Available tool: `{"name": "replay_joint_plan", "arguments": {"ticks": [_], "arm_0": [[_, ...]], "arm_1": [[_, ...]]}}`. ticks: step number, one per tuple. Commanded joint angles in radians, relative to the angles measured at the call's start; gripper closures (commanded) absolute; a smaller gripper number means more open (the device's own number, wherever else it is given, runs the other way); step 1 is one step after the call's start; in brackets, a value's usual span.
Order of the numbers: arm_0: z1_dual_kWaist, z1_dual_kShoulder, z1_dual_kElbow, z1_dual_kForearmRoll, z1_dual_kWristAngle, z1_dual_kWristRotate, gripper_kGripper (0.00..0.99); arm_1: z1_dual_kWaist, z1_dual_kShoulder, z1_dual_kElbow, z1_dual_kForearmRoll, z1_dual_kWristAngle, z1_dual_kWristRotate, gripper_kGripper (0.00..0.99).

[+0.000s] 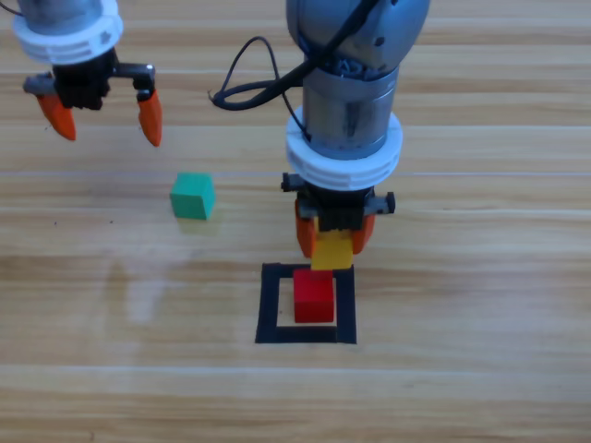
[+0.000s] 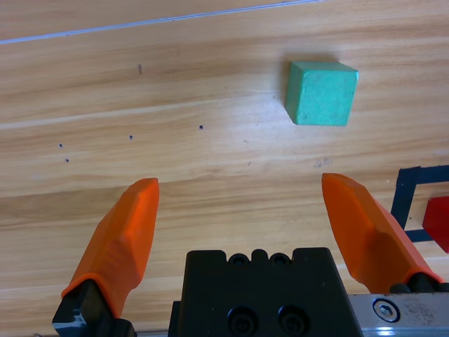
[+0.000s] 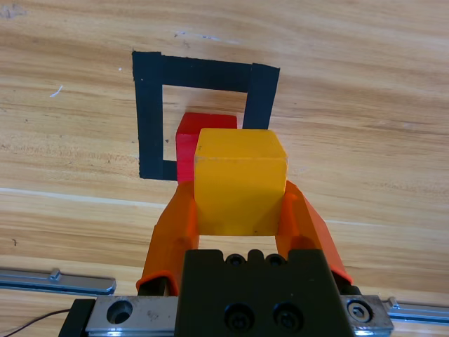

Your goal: Stack the blocks in the rectangular block: red at the bottom, yellow in the middle, green on top

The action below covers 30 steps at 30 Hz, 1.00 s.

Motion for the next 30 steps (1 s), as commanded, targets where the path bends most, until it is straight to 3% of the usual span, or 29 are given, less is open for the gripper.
{"name": "replay_joint_plan", "arguments": {"ticks": [1,14,30], "arm_0": [[-0.042,0.075,-0.015,0.005,-0.016,-0.025,0.0],[-0.131,0.115,-0.04,0.005,-0.019,-0.062,0.0],[-0.16,0.126,-0.037,0.005,-0.014,-0.086,0.001]], "arm_1": [[0.045,0.097,-0.041,0.011,0.014,0.007,0.99],[0.059,0.122,-0.055,0.013,0.014,0.004,0.99],[0.06,0.129,-0.056,0.017,0.019,0.001,0.99]]}}
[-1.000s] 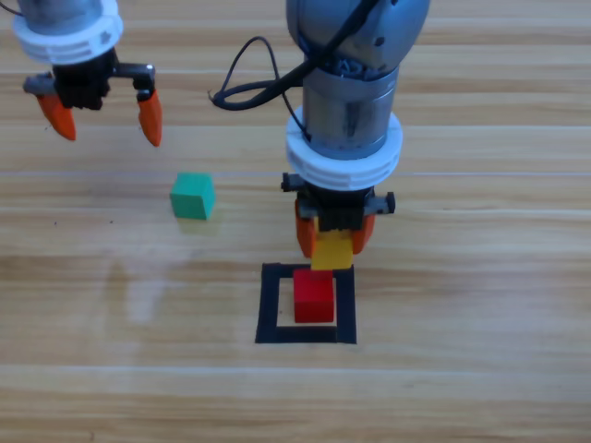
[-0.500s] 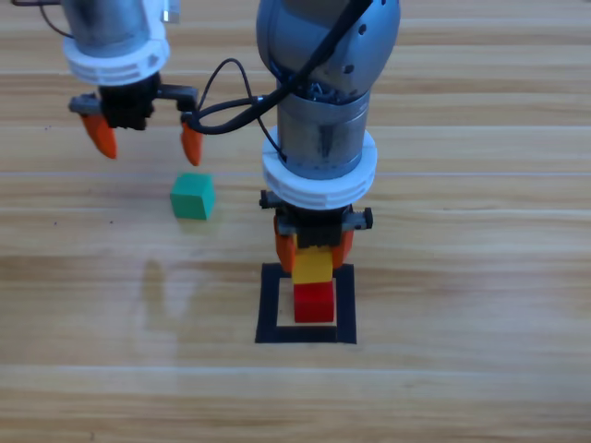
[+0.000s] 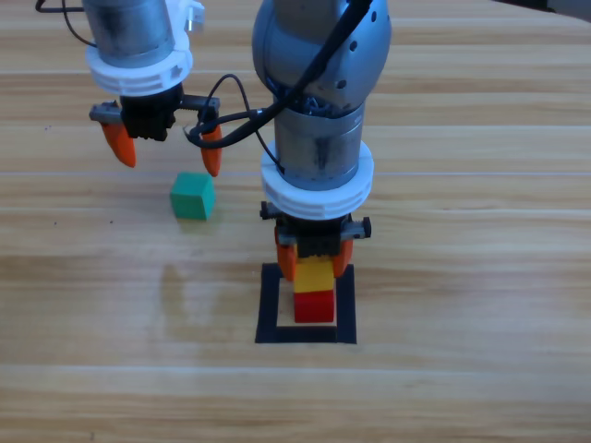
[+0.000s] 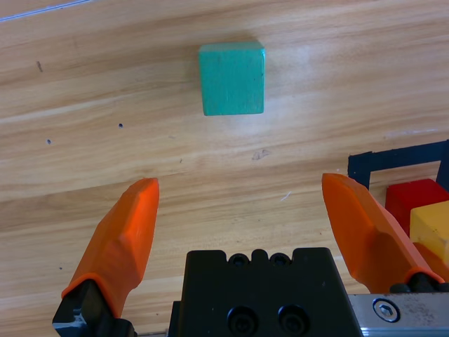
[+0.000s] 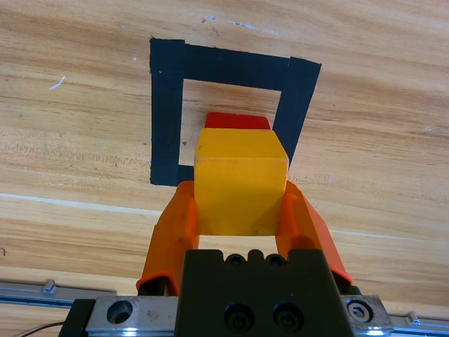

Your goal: Stack the blocks in the rectangular block: red at the bottom, yellow in the middle, green on top

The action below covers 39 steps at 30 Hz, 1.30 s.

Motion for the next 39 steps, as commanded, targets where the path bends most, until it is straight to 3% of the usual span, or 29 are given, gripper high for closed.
{"name": "replay_joint_plan", "arguments": {"ticks": [1,18,27,28,30,31,33,39], "arm_0": [[-0.025,0.055,0.001,0.005,-0.002,-0.015,0.001],[-0.028,0.058,0.002,0.005,-0.003,-0.014,0.001],[-0.028,0.057,-0.001,0.005,-0.005,-0.012,0.001],[-0.028,0.057,-0.001,0.005,-0.005,-0.012,0.001],[-0.028,0.058,-0.002,0.005,-0.005,-0.011,0.001],[-0.028,0.058,-0.001,0.005,-0.005,-0.011,0.001],[-0.028,0.06,-0.002,0.005,-0.005,-0.011,0.001],[-0.028,0.064,-0.013,0.004,-0.005,-0.009,0.001]], "arm_1": [[0.028,0.057,-0.002,0.016,0.019,-0.003,0.99],[0.063,0.025,0.025,0.019,-0.023,0.001,0.99],[0.063,0.086,0.011,0.018,-0.035,-0.011,0.967],[0.059,0.094,0.007,0.018,-0.034,-0.017,0.741],[0.046,0.103,0.005,0.018,-0.029,-0.019,0.126],[0.043,0.1,0.005,0.018,-0.029,-0.028,0.054],[0.04,0.086,0.002,0.019,-0.043,-0.04,0.007],[0.036,-0.113,0.031,0.018,-0.139,-0.056,0.0]]}}
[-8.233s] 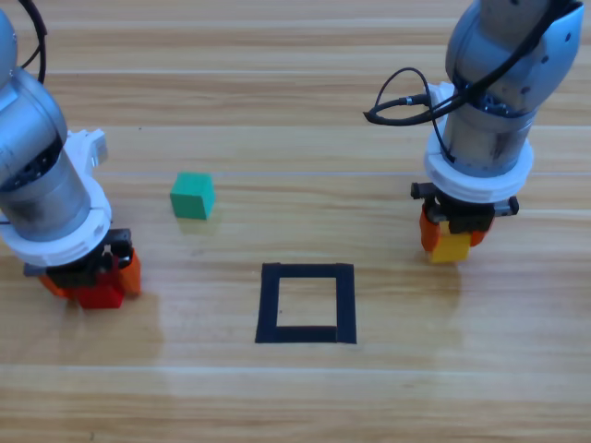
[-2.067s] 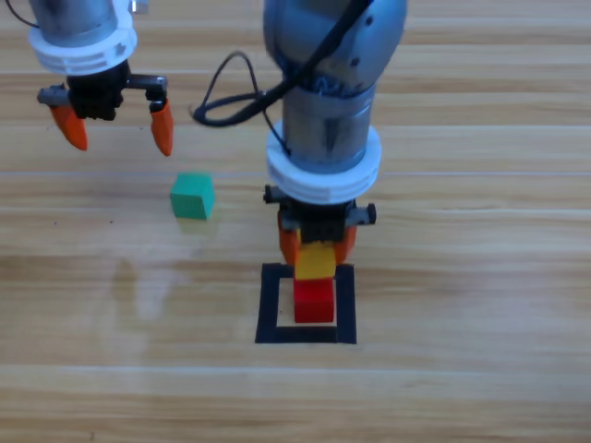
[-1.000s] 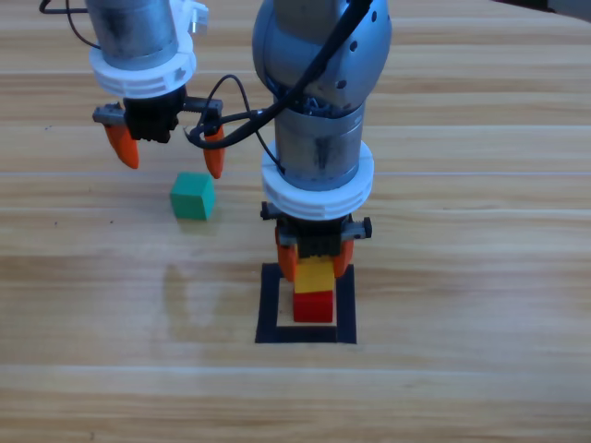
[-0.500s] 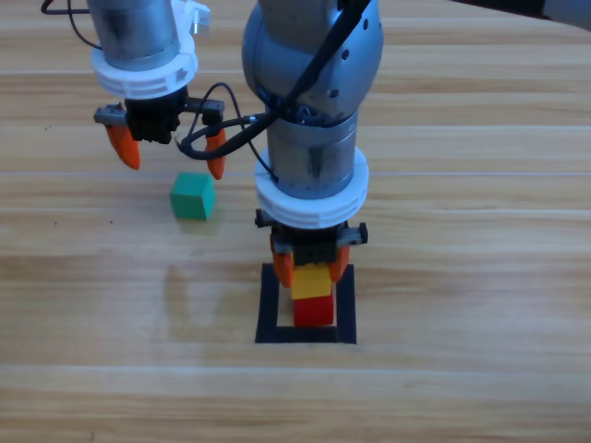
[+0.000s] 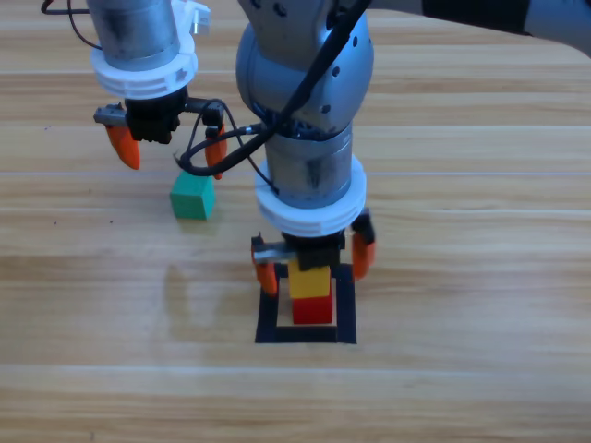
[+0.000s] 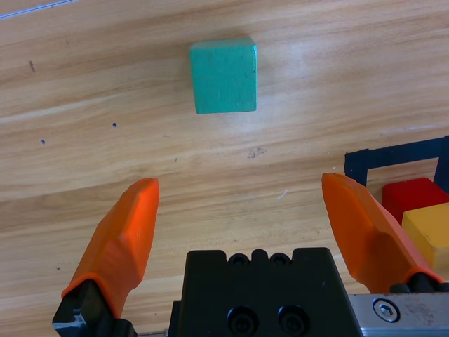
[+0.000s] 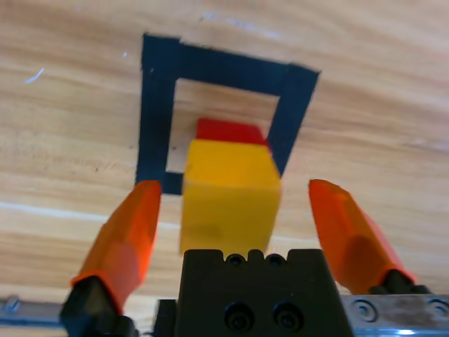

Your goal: Stack the blocks in the rectangular block: red at the bottom, yellow in the middle, green on top

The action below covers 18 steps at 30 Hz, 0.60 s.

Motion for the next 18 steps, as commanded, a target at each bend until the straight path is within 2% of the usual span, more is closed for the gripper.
{"name": "replay_joint_plan", "arguments": {"ticks": [1,6,9,10,11,13,14,15,18], "arm_0": [[-0.016,0.067,-0.016,0.004,-0.005,-0.008,0.001],[-0.028,0.102,-0.021,-0.004,-0.003,-0.016,0.0],[-0.039,0.133,-0.021,-0.013,0.007,-0.036,0.0],[-0.044,0.145,-0.021,-0.022,0.018,-0.043,0.0],[-0.045,0.156,-0.021,-0.028,0.026,-0.05,0.0],[-0.045,0.172,-0.021,-0.038,0.035,-0.06,0.001],[-0.045,0.179,-0.024,-0.042,0.04,-0.062,0.001],[-0.044,0.185,-0.025,-0.05,0.041,-0.065,0.002],[-0.034,0.202,-0.05,-0.053,0.041,-0.065,0.01]], "arm_1": [[0.006,-0.176,0.036,0.013,-0.092,-0.015,0.0],[-0.003,-0.428,0.084,0.01,-0.184,-0.081,0.001],[-0.026,-0.581,0.208,-0.07,-0.206,-0.173,0.004],[-0.049,-0.686,0.369,-0.197,-0.195,-0.234,0.007],[-0.083,-0.795,0.57,-0.367,-0.141,-0.293,0.007],[-0.195,-1.028,1.021,-0.806,0.08,-0.414,0.007],[-0.251,-1.138,1.256,-1.07,0.193,-0.481,0.013],[-0.264,-1.203,1.392,-1.185,0.219,-0.561,0.013],[-0.264,-1.264,1.52,-1.188,0.213,-0.803,0.013]]}}
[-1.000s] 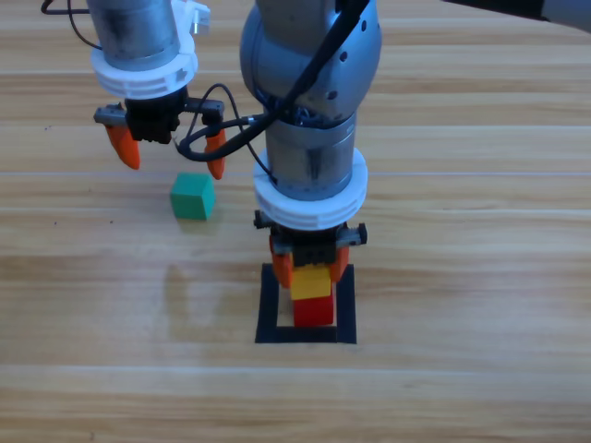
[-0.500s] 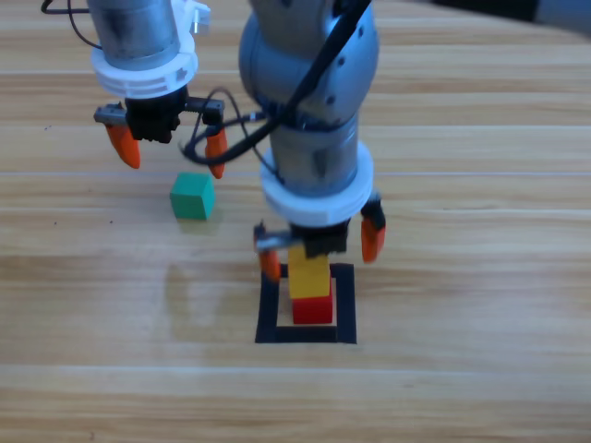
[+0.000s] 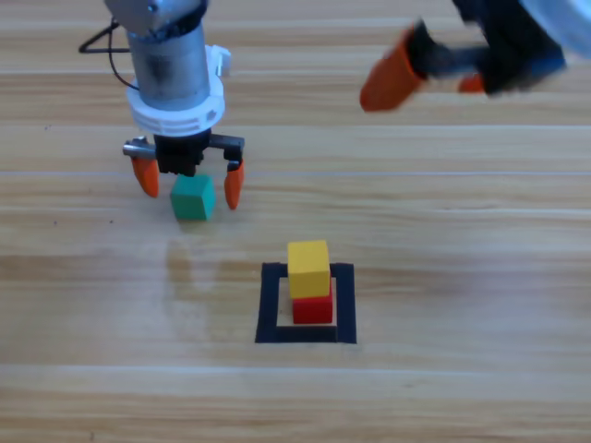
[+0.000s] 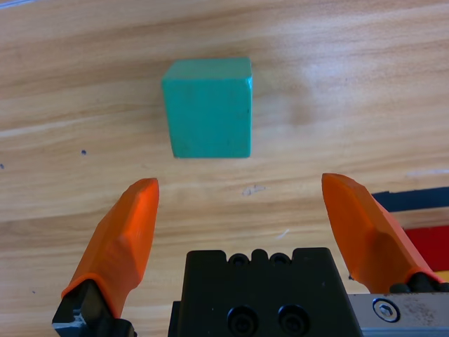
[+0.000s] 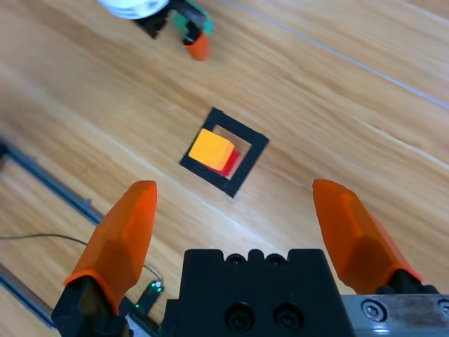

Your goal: Stack the blocks in the rectangular block: red at the bottom, yellow in the middle, green on top

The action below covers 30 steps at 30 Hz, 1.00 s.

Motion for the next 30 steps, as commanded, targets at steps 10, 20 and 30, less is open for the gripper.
{"name": "replay_joint_plan", "arguments": {"ticks": [10,20,30], "arm_0": [[0.034,0.105,-0.07,-0.044,0.015,-0.002,0.028],[0.068,0.101,-0.037,-0.064,0.021,0.016,0.019],[0.071,0.064,0.106,-0.165,0.016,0.029,0.028]], "arm_1": [[-0.171,-0.303,0.557,-0.292,0.335,-0.63,0.011],[-0.171,-0.231,0.538,-0.259,0.37,-0.653,0.011],[-0.171,-0.227,0.538,-0.261,0.369,-0.65,0.011]]}}
